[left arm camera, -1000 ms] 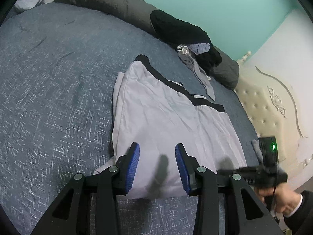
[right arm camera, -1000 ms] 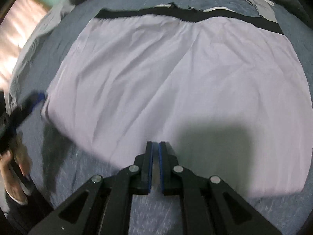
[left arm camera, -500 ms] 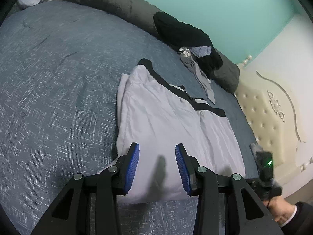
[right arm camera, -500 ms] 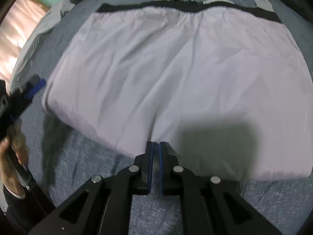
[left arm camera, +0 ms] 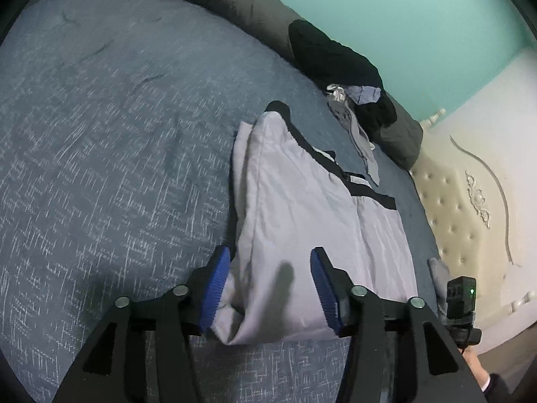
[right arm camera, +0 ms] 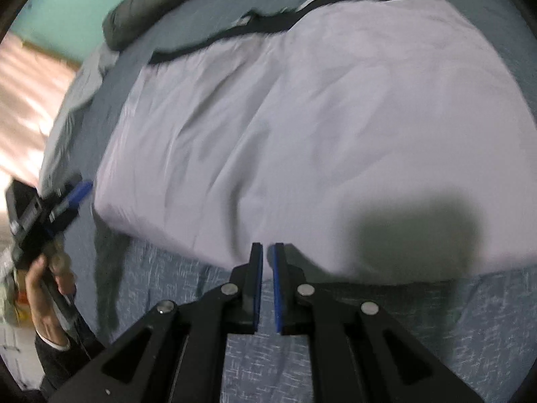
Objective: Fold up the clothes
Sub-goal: 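Grasp the side edge of the grey jacket with the left gripper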
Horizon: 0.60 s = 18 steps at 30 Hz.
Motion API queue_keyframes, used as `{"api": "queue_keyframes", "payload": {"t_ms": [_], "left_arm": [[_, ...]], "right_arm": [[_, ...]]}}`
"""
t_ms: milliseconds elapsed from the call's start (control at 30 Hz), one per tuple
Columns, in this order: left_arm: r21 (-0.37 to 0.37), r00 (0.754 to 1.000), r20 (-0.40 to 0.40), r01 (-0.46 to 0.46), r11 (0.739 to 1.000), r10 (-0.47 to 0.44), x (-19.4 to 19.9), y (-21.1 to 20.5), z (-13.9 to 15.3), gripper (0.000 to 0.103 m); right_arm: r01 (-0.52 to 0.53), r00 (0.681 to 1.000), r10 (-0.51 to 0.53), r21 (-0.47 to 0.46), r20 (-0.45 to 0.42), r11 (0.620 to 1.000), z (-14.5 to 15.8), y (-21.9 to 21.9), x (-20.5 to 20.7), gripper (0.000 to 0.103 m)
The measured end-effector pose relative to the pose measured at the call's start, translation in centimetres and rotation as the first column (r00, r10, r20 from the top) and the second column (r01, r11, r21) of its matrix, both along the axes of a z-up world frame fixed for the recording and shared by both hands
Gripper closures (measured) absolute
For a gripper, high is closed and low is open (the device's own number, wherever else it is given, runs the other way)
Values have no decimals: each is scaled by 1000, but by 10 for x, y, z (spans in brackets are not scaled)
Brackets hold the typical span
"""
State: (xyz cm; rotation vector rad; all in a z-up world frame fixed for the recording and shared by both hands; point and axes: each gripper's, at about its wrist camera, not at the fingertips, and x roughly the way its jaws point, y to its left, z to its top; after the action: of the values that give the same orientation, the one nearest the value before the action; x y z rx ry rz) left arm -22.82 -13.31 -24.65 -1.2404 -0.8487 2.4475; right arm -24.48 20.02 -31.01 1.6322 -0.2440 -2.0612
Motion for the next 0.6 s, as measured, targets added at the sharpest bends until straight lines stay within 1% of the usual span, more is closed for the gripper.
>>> {"api": "queue_keyframes", "payload": {"t_ms": [67, 167, 300, 467, 600], "left_arm": [[7, 1000, 22, 13, 1000, -13, 0, 1, -4, 46], [18, 998, 62, 17, 1000, -18, 1, 3, -12, 43], [8, 996, 85, 17, 1000, -18, 11, 4, -20, 42], [40, 993, 115, -12, 999, 8, 31, -1, -25, 41], [64, 990, 140, -47, 997, 38, 42, -5, -29, 40]], "right_arm": [[29, 999, -30, -12, -31, 1000, 8, 14, 2, 99], [68, 993, -67, -3, -100, 998, 25, 40, 7, 96], [133, 985, -137, -48, -107, 990, 19, 62, 5, 96], [189, 971, -201, -100, -128, 977, 19, 83, 6, 96], [215, 963, -238, -172, -130, 962, 14, 93, 12, 96]]}}
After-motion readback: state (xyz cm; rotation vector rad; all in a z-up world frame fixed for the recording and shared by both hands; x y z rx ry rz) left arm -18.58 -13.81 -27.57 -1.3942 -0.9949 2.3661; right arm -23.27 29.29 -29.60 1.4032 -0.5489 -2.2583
